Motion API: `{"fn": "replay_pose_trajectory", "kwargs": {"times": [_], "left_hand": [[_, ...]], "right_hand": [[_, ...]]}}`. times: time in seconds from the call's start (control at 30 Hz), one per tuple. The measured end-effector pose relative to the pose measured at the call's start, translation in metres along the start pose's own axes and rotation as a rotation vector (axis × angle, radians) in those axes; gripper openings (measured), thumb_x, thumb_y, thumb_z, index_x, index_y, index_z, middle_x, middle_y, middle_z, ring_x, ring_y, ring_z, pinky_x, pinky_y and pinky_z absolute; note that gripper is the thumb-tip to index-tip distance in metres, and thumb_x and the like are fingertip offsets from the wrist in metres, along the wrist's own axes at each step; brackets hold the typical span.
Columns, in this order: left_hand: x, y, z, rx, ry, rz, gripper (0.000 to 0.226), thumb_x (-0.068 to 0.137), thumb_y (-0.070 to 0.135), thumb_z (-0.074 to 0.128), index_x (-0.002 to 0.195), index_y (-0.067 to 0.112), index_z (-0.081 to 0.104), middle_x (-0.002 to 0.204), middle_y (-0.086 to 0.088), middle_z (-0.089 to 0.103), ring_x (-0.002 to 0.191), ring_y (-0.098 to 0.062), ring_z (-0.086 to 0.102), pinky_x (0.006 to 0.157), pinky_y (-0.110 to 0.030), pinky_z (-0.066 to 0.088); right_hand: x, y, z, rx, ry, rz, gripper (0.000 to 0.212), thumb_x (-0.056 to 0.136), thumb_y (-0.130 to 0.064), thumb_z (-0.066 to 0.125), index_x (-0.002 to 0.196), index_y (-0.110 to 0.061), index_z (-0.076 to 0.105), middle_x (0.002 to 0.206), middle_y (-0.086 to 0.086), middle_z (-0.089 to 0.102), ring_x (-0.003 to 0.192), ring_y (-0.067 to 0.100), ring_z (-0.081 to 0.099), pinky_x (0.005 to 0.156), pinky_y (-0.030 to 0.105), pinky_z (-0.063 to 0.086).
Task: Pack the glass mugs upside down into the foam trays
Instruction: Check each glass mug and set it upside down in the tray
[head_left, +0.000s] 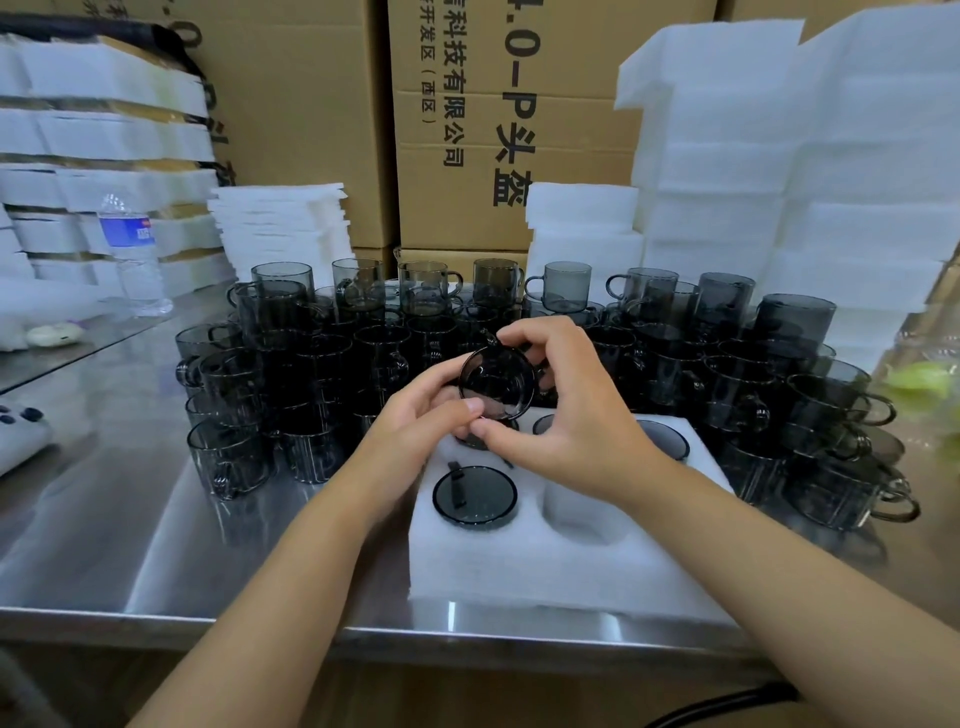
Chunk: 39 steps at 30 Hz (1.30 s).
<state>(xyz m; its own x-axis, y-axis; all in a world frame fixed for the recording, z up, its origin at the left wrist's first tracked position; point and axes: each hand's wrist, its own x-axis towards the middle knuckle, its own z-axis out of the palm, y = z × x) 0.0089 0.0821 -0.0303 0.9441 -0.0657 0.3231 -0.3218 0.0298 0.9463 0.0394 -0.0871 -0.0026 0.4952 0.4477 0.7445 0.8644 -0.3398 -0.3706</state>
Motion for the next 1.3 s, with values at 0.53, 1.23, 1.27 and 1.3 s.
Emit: {"fn": "replay_pose_trajectory", "kwargs": {"times": [0.53, 1.23, 1.27, 1.3], "left_hand": [[0.0007, -0.0001, -0.0025, 0.042, -0.013, 0.004, 0.045, 0.078, 0.036, 0.064, 0.123, 0.036, 0.061, 0.110, -0.025, 0.062, 0.100, -0.032, 0.060, 0.099, -0.054, 0.041], [0.0011, 0.0004, -0.0014, -0.030, -0.018, -0.026, 0.041, 0.083, 0.031, 0.050, 0.120, 0.022, 0.064, 0.105, -0.045, 0.047, 0.095, -0.038, 0.048, 0.092, -0.068, 0.034], [0.0015, -0.0003, -0.0013, -0.032, -0.013, -0.024, 0.040, 0.083, 0.031, 0.050, 0.120, 0.023, 0.065, 0.100, -0.040, 0.050, 0.094, -0.038, 0.048, 0.091, -0.066, 0.035], [0.0018, -0.0010, -0.0016, -0.036, -0.005, -0.022, 0.040, 0.082, 0.032, 0.051, 0.119, 0.025, 0.065, 0.095, -0.033, 0.051, 0.093, -0.036, 0.047, 0.089, -0.062, 0.036]], "right_hand": [[0.0006, 0.0022, -0.0001, 0.014, -0.095, 0.094, 0.056, 0.073, -0.034, 0.066, 0.125, -0.025, 0.047, 0.114, -0.013, 0.045, 0.111, 0.006, 0.041, 0.090, 0.007, 0.031], [0.0008, 0.0051, 0.0027, 0.031, -0.094, 0.136, 0.060, 0.071, -0.059, 0.057, 0.123, -0.032, 0.042, 0.114, -0.016, 0.044, 0.110, 0.003, 0.043, 0.090, 0.024, 0.040], [0.0009, 0.0055, 0.0027, 0.031, -0.093, 0.134, 0.059, 0.071, -0.059, 0.057, 0.122, -0.034, 0.042, 0.114, -0.017, 0.044, 0.110, 0.002, 0.043, 0.090, 0.021, 0.039], [0.0009, 0.0057, 0.0027, 0.030, -0.092, 0.132, 0.057, 0.071, -0.058, 0.057, 0.121, -0.036, 0.041, 0.114, -0.018, 0.044, 0.110, 0.001, 0.043, 0.089, 0.020, 0.038]]}}
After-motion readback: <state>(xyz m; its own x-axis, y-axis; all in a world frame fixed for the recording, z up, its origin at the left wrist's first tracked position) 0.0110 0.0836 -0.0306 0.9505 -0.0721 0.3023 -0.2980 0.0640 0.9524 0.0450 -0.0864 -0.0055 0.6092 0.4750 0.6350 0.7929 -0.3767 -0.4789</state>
